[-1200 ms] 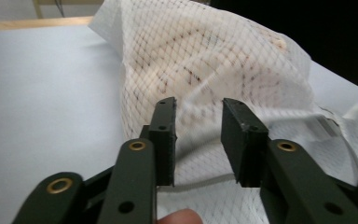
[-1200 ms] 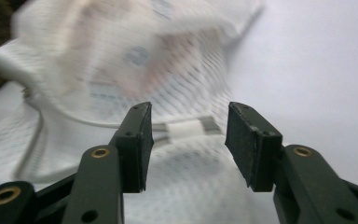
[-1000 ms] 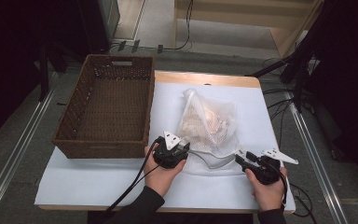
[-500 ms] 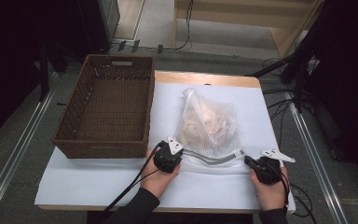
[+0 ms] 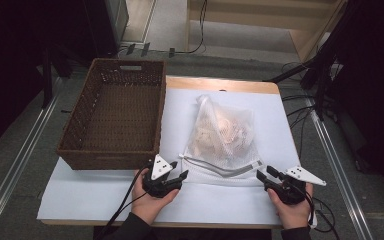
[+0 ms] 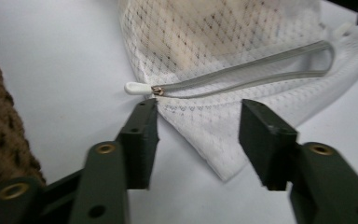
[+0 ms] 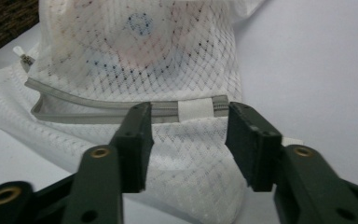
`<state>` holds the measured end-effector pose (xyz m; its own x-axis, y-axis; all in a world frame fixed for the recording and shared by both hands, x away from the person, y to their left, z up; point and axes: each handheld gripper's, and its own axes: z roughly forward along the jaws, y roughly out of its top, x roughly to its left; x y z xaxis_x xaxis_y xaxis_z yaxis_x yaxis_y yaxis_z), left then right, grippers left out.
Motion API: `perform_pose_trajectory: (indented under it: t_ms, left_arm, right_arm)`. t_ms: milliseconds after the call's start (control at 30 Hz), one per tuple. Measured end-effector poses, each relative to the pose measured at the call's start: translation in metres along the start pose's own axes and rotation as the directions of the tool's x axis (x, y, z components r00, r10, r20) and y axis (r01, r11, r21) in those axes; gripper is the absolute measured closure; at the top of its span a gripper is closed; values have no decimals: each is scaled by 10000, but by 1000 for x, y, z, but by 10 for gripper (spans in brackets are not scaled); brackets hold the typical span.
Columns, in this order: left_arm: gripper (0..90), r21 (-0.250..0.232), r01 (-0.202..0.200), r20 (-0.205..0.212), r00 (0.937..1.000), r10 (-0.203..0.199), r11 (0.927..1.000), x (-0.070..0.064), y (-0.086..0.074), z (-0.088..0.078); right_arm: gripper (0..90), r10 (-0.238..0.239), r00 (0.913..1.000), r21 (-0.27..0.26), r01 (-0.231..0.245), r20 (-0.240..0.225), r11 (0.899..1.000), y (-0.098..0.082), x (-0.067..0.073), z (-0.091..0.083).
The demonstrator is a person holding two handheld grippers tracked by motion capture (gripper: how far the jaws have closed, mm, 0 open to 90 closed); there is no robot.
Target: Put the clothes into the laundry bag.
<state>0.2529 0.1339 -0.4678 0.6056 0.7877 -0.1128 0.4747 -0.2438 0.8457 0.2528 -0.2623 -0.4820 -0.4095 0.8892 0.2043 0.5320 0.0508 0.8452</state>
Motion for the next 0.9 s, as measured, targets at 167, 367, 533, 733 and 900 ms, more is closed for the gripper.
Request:
perform_pose_trajectory:
  t_ms: [167, 367, 533, 733, 900]
  left_arm:
    - [237, -257, -56, 69, 10000, 58, 9997, 8, -6, -16]
    - [142, -323, 78, 206, 9998, -72, 9994, 18, -12, -29]
    - [17, -198, -239, 452, 9987, 248, 9995, 23, -15, -37]
    - [0, -335, -158, 678, 9975, 181, 9993, 38, -21, -51]
    - [0, -405, 45, 789, 9969, -13, 9992, 54, -26, -65]
  right_arm:
    - [357, -348, 9991, -49, 347, -234, 9994, -1, 3, -2]
    - [260, -527, 9980, -130, 523, -354, 9985, -1, 5, -7]
    - [189, -604, 9974, -68, 601, -392, 9982, -2, 5, -7]
    - [182, -538, 9980, 37, 540, -319, 9985, -4, 5, -8]
    - [175, -508, 9984, 55, 509, -235, 9987, -4, 4, -8]
